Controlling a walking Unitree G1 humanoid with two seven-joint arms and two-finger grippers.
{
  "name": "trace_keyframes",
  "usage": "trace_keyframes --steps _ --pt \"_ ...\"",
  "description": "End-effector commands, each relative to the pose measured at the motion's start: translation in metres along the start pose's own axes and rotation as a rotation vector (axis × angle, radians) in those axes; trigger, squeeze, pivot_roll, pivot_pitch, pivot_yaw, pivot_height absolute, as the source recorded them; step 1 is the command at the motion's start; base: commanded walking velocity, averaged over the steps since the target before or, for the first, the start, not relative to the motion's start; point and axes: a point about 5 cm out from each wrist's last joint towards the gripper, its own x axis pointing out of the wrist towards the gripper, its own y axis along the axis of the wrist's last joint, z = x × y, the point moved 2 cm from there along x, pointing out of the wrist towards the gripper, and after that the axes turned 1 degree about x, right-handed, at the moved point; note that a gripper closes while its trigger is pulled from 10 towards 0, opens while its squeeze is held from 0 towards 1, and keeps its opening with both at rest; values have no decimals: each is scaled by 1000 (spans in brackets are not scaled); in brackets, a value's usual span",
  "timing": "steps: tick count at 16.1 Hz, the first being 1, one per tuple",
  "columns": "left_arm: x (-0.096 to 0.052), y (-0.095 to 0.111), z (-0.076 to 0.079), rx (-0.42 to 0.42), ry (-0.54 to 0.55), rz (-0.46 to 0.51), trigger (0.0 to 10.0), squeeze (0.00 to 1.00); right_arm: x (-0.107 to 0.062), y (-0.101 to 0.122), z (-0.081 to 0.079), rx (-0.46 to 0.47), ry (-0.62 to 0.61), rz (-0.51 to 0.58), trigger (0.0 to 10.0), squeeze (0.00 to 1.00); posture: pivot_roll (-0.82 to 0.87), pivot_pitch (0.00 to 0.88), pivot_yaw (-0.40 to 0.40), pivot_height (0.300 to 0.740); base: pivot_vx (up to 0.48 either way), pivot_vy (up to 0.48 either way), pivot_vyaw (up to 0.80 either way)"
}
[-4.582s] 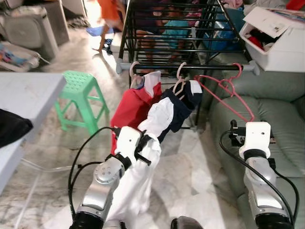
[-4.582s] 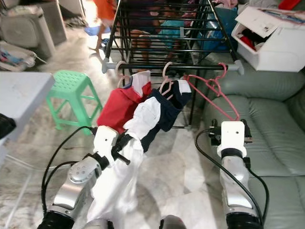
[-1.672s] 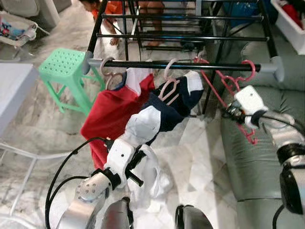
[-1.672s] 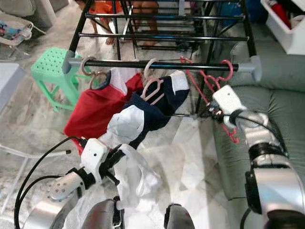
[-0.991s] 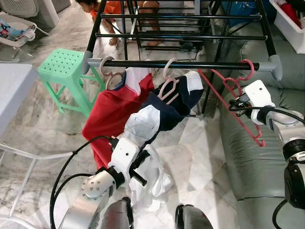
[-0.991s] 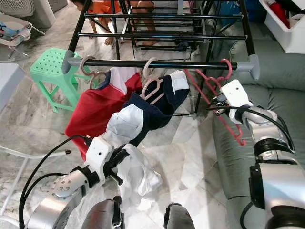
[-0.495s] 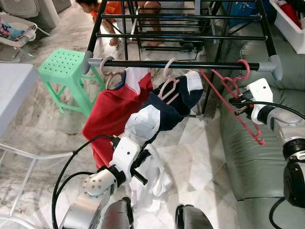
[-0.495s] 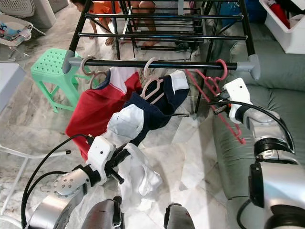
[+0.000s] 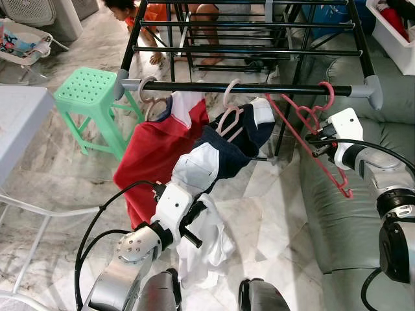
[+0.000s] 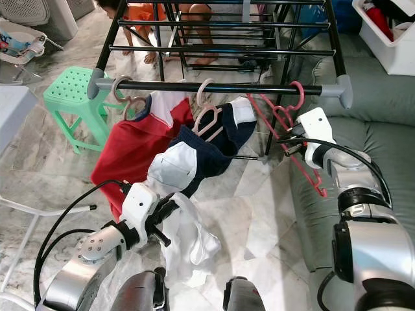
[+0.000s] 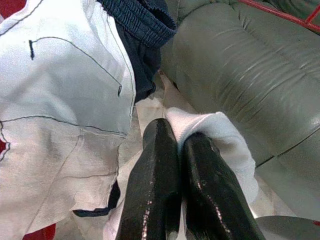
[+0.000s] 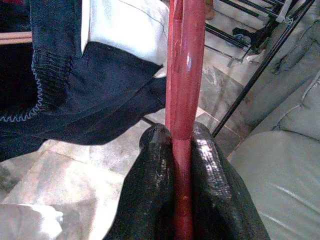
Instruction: Hang hanger
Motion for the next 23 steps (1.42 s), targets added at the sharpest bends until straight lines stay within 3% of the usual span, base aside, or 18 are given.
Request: trace_keyframes --steps 1,2,3,4,6,7,8,14,15,23 --pt "0 3 -1 19 5 17 10000 0 0 -16 -5 -5 5 -66 10000 0 45 131 31 740 0 0 0" --pt "1 3 -1 22 5 17 10000 0 0 -16 -5 -2 -6 -67 10000 0 46 131 30 740 0 0 0" --pt "1 3 -1 23 3 18 10000 0 1 -15 -5 11 -2 -65 10000 408 44 133 27 740 0 0 0" --pt "1 3 0 25 1 18 10000 0 1 -15 -6 17 4 -64 10000 1000 43 132 26 740 0 0 0" --pt "2 3 1 24 -3 18 10000 0 1 -15 -7 2 10 -71 10000 1000 42 132 24 740 0 0 0" --pt "2 3 2 25 -6 18 10000 0 1 -13 -7 -22 39 -78 10000 569 43 131 23 740 0 0 0" --pt "2 2 2 27 -7 17 10000 0 0 -10 -4 -28 39 -83 10000 0 41 130 22 740 0 0 0" --pt "3 2 3 34 -14 16 10000 0 -3 -4 5 -87 26 -105 10000 0 38 129 21 740 0 0 0" --pt "4 2 3 38 -17 16 10000 0 -4 -3 6 -84 22 -104 0 0 35 123 23 740 0 0 0" --pt "10 2 1 56 -25 19 10000 0 -7 -3 11 -86 20 -111 0 0 25 103 23 740 0 0 0"
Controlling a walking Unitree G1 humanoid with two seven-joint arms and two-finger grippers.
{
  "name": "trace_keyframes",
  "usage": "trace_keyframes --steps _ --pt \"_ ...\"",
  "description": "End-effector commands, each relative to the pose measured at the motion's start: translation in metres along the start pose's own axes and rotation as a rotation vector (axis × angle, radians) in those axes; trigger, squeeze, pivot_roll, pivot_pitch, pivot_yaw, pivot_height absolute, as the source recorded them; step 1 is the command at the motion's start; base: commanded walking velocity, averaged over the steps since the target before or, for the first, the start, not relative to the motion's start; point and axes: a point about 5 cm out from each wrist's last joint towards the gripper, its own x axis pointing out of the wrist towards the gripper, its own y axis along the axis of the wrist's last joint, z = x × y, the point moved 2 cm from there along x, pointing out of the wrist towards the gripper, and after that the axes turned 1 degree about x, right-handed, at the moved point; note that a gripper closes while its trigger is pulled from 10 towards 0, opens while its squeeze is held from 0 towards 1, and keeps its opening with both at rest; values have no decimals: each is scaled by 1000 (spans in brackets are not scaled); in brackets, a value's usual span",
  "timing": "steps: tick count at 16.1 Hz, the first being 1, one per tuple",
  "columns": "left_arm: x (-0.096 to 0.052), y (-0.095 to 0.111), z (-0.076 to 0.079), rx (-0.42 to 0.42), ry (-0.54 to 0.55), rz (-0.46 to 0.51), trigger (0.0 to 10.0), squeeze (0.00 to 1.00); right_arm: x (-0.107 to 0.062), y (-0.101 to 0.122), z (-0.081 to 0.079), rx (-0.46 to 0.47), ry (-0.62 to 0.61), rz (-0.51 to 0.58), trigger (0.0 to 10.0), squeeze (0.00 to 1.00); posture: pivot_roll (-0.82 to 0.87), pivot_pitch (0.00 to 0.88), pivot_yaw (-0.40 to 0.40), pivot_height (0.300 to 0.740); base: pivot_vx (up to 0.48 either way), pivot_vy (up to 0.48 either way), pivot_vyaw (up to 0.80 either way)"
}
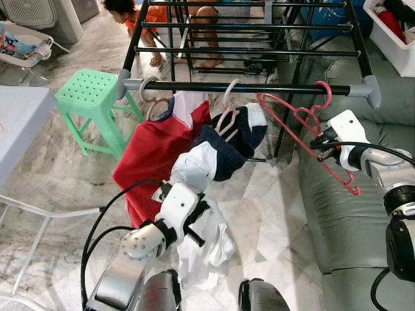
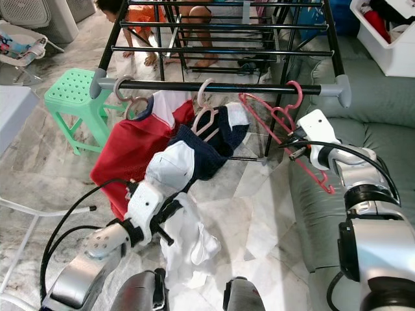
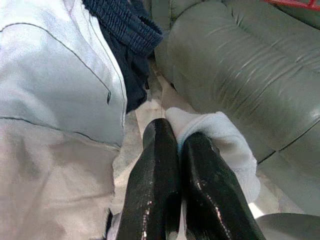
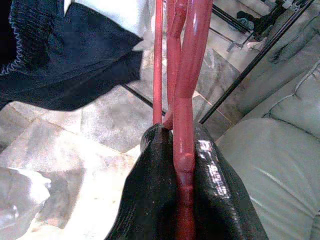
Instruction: Hang hanger
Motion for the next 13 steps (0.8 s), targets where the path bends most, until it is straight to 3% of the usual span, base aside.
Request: trace_keyframes --steps 1,5,8,11,12,13 --pt "2 3 -1 14 2 22 10000 0 -3 -1 3 21 4 -3 0 0 18 86 23 740 0 0 0" --pt "10 1 -5 30 20 32 10000 0 -1 -4 1 146 -32 58 0 0 -1 32 20 740 0 0 0" --pt "17 -2 -14 21 96 42 10000 0 0 -11 -4 240 -192 173 0 0 -19 0 20 740 0 0 0" --pt "21 -2 -17 29 116 51 10000 0 -2 -17 -25 275 -260 281 0 0 -30 0 29 740 0 0 0" --pt "24 -1 -19 32 120 59 10000 0 -7 -25 -37 344 -317 312 5490 0 -41 0 33 740 0 0 0" --pt "25 0 -19 33 121 62 10000 0 -8 -28 -41 375 -331 313 7961 0 -46 0 34 740 0 0 0"
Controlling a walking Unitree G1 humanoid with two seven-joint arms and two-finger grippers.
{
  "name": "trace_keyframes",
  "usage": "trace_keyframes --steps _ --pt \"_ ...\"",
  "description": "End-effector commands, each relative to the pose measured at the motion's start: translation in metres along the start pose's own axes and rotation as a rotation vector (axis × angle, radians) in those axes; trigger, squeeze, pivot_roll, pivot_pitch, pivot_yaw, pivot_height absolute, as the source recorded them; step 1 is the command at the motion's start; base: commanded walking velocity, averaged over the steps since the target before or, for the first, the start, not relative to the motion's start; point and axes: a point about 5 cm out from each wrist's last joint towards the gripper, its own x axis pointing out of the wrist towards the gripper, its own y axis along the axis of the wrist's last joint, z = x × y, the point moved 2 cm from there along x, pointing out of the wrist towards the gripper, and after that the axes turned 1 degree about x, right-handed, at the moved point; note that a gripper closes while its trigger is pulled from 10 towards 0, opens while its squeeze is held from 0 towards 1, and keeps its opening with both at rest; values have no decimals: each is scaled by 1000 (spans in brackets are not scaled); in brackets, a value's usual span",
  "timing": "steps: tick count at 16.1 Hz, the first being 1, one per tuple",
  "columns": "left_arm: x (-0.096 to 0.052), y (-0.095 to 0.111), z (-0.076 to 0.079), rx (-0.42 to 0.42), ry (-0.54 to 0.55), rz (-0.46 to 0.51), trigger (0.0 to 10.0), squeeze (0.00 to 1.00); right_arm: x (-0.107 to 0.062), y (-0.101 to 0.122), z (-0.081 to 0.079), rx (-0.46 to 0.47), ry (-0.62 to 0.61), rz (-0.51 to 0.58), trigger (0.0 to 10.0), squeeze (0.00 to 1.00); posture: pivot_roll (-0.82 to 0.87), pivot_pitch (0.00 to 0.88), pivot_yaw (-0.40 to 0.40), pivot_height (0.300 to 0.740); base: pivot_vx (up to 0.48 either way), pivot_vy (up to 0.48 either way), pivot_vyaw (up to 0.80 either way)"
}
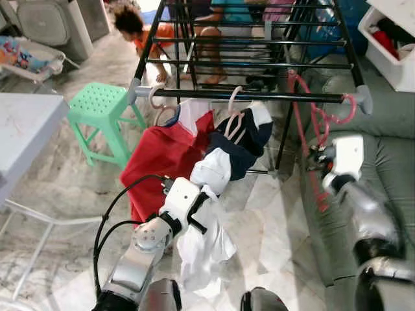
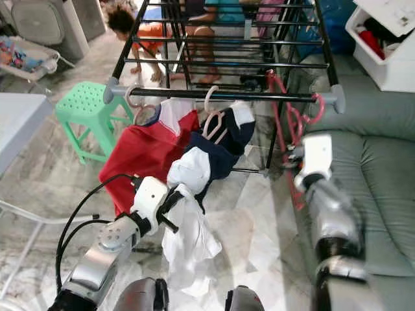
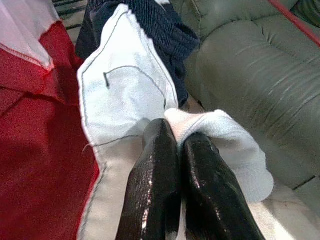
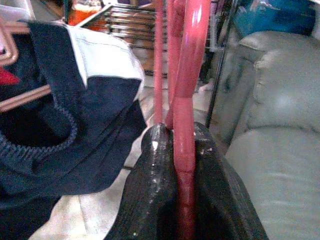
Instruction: Hang hanger
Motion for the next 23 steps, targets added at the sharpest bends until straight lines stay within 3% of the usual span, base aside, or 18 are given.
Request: trace_keyframes --steps 1,4,6,10,14,16,19,23 --pt "4 10 -5 20 18 49 10000 0 -11 -8 -6 49 -64 15 10000 0 -57 0 43 740 0 0 0" --pt "9 12 -5 19 15 64 10000 0 -36 -43 -35 91 -102 -88 10000 0 -63 0 49 740 0 0 0" --pt "12 14 -3 20 8 73 10000 0 -42 -51 -45 152 -95 -133 10000 0 -71 0 53 740 0 0 0" --pt "16 16 -3 24 5 84 10000 0 -42 -54 -42 183 -121 -174 10000 0 -71 0 41 740 0 0 0" --pt "17 15 -2 23 5 88 10000 0 -41 -54 -37 71 -167 -205 10000 0 -74 0 36 740 -127 0 0" --pt "18 15 -1 23 2 90 10000 0 -41 -54 -35 108 -216 -226 10000 0 -76 0 36 740 -259 0 0" --pt "19 14 -1 23 -2 89 10000 0 -41 -56 -34 73 -214 -244 10000 0 -77 0 34 740 -274 0 0" --pt "19 14 -1 23 -2 89 10000 0 -40 -55 -37 101 -181 -250 10000 0 -75 0 32 740 -289 0 0"
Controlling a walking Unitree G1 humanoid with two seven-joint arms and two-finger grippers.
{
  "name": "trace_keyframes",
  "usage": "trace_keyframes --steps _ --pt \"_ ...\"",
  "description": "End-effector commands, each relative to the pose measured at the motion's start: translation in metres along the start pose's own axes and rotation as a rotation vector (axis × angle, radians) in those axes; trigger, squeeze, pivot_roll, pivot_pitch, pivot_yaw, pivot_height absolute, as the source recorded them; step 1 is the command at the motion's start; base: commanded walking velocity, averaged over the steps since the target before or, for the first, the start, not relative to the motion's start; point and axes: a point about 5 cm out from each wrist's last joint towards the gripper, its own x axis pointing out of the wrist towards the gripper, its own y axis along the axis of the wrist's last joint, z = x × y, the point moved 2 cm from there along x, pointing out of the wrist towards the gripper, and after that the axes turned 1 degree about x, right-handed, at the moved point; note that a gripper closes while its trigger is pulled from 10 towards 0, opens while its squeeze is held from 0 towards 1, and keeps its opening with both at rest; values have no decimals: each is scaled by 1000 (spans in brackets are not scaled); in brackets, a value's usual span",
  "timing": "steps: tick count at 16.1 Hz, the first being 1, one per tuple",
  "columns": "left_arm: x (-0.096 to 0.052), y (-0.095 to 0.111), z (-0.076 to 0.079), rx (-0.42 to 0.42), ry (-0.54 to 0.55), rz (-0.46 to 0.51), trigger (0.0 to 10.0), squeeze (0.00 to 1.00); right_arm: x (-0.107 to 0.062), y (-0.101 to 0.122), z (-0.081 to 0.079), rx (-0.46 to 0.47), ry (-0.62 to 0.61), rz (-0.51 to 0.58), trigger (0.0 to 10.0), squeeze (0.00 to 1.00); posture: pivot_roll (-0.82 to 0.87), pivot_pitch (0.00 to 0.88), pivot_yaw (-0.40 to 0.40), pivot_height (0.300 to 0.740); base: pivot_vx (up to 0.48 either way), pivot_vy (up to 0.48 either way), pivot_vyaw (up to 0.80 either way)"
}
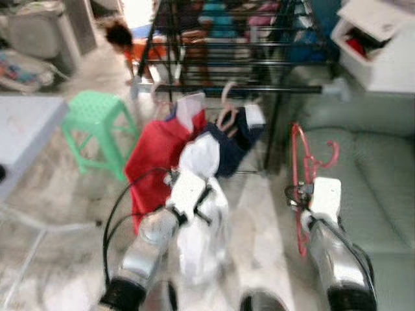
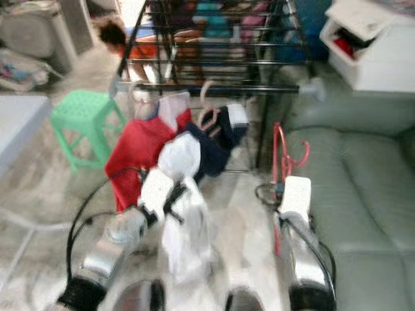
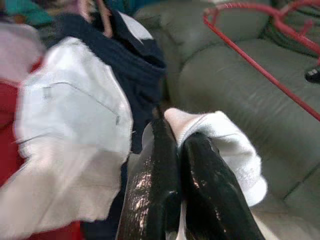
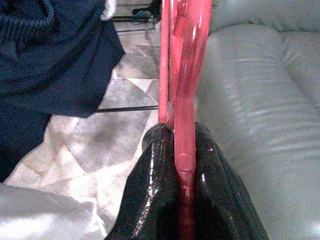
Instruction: Hang hanger
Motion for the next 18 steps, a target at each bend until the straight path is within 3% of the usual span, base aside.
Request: trace_keyframes --steps 1,10,18 --pt "2 8 -1 13 8 37 10000 0 2 12 -2 2 13 31 10000 0 -73 0 29 740 -285 0 0" --pt "1 4 3 9 3 40 10000 0 1 9 -10 19 42 16 10000 0 -69 0 8 740 -250 0 0" --pt "3 7 -2 -14 6 48 10000 0 4 11 -13 29 45 12 10000 0 -70 0 11 740 0 63 -759"
